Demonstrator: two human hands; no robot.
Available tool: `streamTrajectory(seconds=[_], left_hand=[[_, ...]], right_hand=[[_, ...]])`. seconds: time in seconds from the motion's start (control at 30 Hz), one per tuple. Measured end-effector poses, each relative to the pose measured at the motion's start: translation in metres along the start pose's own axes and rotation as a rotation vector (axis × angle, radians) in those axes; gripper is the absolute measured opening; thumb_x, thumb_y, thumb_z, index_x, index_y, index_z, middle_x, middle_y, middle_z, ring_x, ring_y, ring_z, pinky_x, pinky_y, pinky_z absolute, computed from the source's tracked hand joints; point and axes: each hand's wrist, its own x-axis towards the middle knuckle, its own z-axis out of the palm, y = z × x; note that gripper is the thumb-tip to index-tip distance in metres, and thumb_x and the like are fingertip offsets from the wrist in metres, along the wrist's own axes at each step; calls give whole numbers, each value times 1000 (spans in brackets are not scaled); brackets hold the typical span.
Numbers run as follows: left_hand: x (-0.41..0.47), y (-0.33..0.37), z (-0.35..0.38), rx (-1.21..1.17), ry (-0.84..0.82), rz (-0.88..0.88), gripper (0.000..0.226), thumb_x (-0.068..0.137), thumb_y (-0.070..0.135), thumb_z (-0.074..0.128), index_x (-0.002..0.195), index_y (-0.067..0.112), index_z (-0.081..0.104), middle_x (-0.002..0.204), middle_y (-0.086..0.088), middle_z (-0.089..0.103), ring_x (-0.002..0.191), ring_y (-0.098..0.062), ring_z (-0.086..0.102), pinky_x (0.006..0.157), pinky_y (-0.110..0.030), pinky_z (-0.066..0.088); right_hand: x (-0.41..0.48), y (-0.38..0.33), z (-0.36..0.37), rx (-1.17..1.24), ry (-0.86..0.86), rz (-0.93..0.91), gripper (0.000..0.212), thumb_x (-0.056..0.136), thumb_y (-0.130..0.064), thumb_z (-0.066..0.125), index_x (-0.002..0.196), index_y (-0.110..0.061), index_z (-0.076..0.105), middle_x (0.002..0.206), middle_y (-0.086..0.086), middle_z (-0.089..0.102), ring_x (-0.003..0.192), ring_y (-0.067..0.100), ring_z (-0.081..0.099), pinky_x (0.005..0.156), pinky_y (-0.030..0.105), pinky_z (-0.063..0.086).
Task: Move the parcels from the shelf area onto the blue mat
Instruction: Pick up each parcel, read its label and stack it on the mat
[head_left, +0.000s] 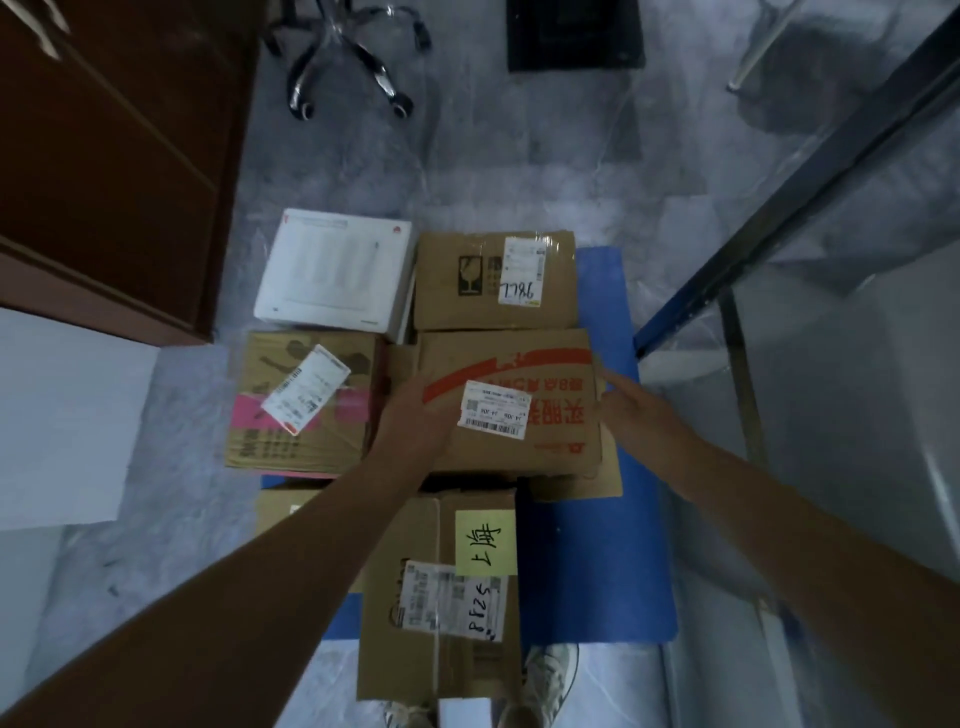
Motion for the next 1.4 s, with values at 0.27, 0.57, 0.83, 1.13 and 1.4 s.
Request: streamTrajectory(seconds=[0.27, 0.57, 0.83, 1.13, 1.4], left_hand=[[-168, 189, -83, 309, 13, 457, 40, 87, 22, 66, 126, 27, 58, 122, 6, 62, 113, 11, 53, 87, -1, 33], [-282, 294, -163, 650, 14, 731, 68, 91, 25, 66, 149, 10, 34, 153, -8, 37, 139, -22, 37, 112, -29, 31], [-335, 316, -203, 928, -133, 1005, 66, 92, 31, 63, 150, 15, 35, 156, -5, 32, 141, -19, 32, 104, -17, 22], [-404, 302, -212, 1090, -390, 1282, 67, 91, 32, 65, 147, 9, 38, 147, -11, 40, 133, -26, 42, 109, -32, 36], [-513, 261, -159, 1100, -647, 1571, 71, 88, 36, 66, 148, 13, 36, 150, -7, 39, 134, -23, 42, 108, -33, 37]], right_hand=[[-146, -203, -25, -321, 49, -258, 18, 99, -22, 48, 107, -18, 64, 112, 5, 65, 107, 18, 57, 95, 30, 43], [-284, -329, -36, -482, 135, -476, 53, 97, -29, 56, 145, -18, 37, 145, 6, 41, 130, 18, 41, 95, 18, 32], [-378, -352, -8, -495, 372, -481, 51, 93, -25, 58, 142, -18, 45, 140, 9, 48, 120, 15, 49, 83, 16, 38], [-491, -284, 67, -438, 744, -251, 52, 91, -33, 62, 139, -18, 49, 136, 6, 53, 120, 21, 54, 93, 28, 45], [-632, -221, 103, -415, 1037, -123, 39, 86, -39, 66, 119, -18, 63, 120, 0, 58, 109, 17, 56, 94, 29, 43]])
